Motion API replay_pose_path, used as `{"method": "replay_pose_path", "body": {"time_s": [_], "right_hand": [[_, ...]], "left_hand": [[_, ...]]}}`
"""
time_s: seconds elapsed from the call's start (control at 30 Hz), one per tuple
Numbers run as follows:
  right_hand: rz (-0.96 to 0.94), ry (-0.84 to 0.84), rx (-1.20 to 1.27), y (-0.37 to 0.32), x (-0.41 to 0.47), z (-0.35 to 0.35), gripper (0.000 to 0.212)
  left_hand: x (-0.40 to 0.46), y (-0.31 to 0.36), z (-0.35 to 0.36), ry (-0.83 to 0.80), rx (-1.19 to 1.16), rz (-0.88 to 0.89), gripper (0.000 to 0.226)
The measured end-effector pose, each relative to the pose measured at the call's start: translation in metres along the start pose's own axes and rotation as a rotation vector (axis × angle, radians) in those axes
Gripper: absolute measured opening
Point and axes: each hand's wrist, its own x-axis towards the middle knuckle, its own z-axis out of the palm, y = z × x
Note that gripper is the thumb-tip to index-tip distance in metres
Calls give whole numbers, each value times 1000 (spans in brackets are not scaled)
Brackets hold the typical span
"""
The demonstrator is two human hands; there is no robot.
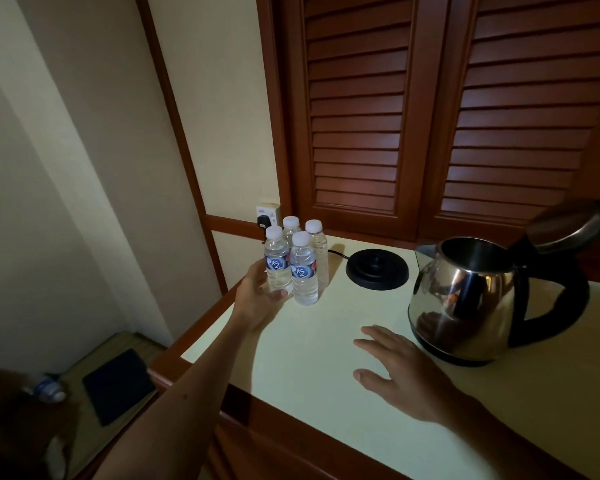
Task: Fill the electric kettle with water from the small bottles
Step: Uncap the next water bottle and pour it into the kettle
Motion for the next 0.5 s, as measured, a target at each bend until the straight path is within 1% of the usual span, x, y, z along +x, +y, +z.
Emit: {"method": "replay_pose_path", "body": {"time_s": [0.13, 0.27, 0.4, 0.5], "right_hand": [[4, 9, 7, -2, 2, -2, 68], [32, 6, 21, -6, 2, -6, 68], [96, -27, 37, -8, 2, -6, 57], [149, -71, 59, -13, 1, -8, 58]], "left_hand": [[11, 1, 0, -52, -50, -9, 65], [9, 2, -1, -57, -73, -28, 63], [-11, 5, -9, -33, -52, -28, 66], [-37, 4, -20, -39, -46, -37, 66]]}}
